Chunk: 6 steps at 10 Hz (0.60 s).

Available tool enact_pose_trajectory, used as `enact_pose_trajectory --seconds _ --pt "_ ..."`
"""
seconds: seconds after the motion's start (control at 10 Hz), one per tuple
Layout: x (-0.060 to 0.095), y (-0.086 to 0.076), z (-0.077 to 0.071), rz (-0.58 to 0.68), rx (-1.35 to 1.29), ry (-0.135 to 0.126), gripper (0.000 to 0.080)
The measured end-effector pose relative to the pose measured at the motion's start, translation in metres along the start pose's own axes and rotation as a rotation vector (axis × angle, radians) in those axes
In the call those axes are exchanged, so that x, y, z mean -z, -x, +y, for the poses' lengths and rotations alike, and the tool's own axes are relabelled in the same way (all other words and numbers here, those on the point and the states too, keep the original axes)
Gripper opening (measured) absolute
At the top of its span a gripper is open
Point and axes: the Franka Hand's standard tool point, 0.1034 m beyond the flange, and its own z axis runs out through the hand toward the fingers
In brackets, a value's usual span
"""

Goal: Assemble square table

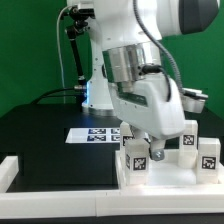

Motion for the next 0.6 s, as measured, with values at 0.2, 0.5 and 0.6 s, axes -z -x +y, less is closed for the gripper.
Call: enact_pose_trajectory --seconds 0.2,0.5,0.6 --pt "0.0016 -0.0006 -0.002 0.018 0.287 0.016 0.0639" --pt "0.0007 -0.0016 0.0002 0.019 0.451 0.018 0.0649" --pt "0.0007 -0.0019 0.0004 0.019 0.541 0.02 0.0649"
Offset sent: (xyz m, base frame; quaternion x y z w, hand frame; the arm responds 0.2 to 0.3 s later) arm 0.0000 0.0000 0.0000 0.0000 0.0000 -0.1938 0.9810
